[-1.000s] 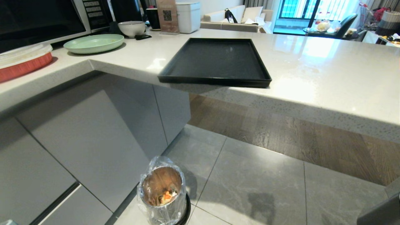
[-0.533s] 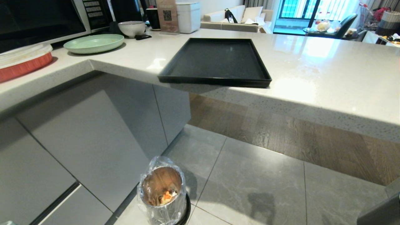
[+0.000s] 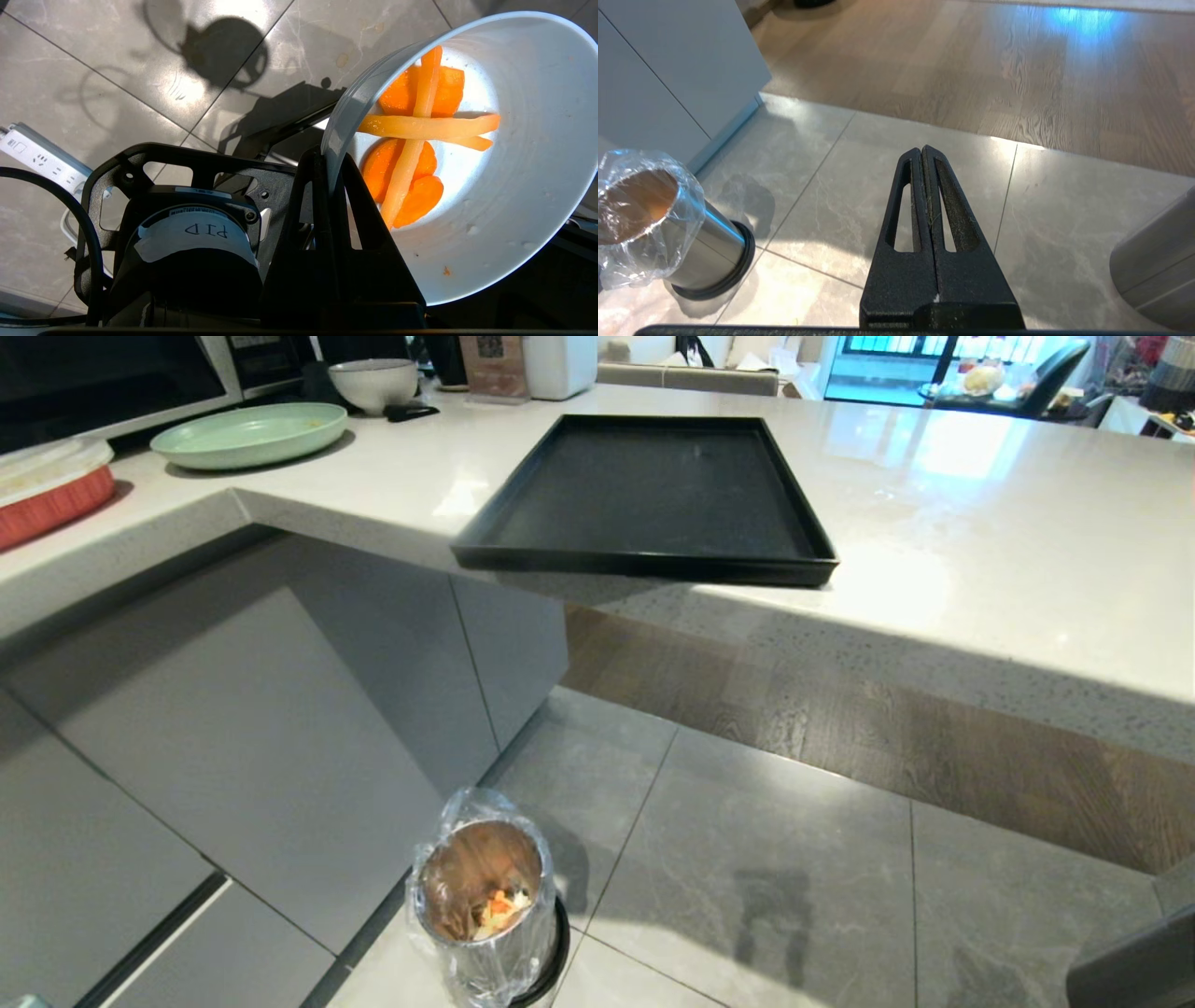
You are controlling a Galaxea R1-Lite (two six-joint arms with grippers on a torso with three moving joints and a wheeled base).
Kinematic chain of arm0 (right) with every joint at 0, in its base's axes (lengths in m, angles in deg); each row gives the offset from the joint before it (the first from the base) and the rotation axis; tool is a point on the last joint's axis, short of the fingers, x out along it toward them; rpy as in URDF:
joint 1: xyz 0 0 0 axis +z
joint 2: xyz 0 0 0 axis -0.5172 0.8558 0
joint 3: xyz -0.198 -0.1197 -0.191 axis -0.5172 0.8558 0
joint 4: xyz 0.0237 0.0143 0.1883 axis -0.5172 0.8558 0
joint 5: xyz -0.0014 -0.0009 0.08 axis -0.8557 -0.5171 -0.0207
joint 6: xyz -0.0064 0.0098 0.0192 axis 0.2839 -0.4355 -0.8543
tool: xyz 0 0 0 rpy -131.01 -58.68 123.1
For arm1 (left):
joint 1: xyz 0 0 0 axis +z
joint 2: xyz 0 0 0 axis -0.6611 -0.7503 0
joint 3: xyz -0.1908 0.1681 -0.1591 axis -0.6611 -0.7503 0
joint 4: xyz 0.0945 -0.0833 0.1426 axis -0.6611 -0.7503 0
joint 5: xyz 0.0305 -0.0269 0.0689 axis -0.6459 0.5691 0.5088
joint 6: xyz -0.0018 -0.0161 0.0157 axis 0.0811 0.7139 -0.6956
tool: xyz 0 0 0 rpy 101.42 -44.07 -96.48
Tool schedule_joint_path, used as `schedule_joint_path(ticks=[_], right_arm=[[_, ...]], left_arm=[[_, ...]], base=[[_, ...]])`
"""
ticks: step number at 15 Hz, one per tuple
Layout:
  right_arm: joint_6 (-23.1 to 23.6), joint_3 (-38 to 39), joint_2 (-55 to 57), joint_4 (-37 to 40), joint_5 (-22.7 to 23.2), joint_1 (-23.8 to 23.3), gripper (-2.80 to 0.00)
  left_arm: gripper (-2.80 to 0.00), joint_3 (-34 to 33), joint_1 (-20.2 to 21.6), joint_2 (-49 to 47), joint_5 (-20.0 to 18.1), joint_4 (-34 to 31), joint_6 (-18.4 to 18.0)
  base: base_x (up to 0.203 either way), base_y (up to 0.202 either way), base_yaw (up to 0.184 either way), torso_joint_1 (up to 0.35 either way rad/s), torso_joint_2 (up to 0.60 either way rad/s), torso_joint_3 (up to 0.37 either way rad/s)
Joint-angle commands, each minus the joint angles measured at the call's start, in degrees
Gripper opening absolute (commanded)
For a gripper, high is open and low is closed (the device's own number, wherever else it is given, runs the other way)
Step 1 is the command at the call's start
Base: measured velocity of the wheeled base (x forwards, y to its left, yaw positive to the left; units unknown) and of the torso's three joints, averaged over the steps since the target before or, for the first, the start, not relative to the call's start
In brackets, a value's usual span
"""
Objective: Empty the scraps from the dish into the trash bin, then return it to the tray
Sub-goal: Move the bowl over the trash can
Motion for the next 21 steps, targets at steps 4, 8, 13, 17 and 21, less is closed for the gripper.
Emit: schedule_joint_path(ticks=[4, 8, 13, 17, 21], right_arm=[[-0.05, -0.01, -0.02, -0.05, -0.01, 0.01, -2.8], [-0.05, 0.01, -0.02, -0.05, -0.01, 0.01, -2.8], [-0.05, 0.07, -0.02, -0.05, -0.01, 0.01, -2.8], [-0.05, -0.01, -0.02, -0.05, -0.01, 0.01, -2.8], [-0.05, 0.0, -0.02, -0.05, -0.01, 0.01, -2.8]], left_arm=[[-2.8, -0.16, -0.25, 0.02, -0.01, -0.44, 0.24], [-2.8, -0.51, -0.34, 0.19, 0.08, -0.44, 0.24], [-2.8, -0.51, -0.42, 0.19, 0.08, -0.44, 0.24], [-2.8, -0.47, -0.51, 0.19, 0.17, -0.44, 0.24], [-2.8, -0.42, -0.42, 0.19, 0.2, -0.44, 0.24]], base=[[0.0, 0.0, 0.0, 0.002, 0.0, -0.202], [0.0, 0.0, 0.0, 0.001, 0.0, -0.197], [0.0, 0.0, 0.0, 0.003, 0.0, -0.196], [0.0, 0.0, 0.0, 0.001, 0.0, -0.2], [0.0, 0.0, 0.0, 0.003, 0.0, -0.196]])
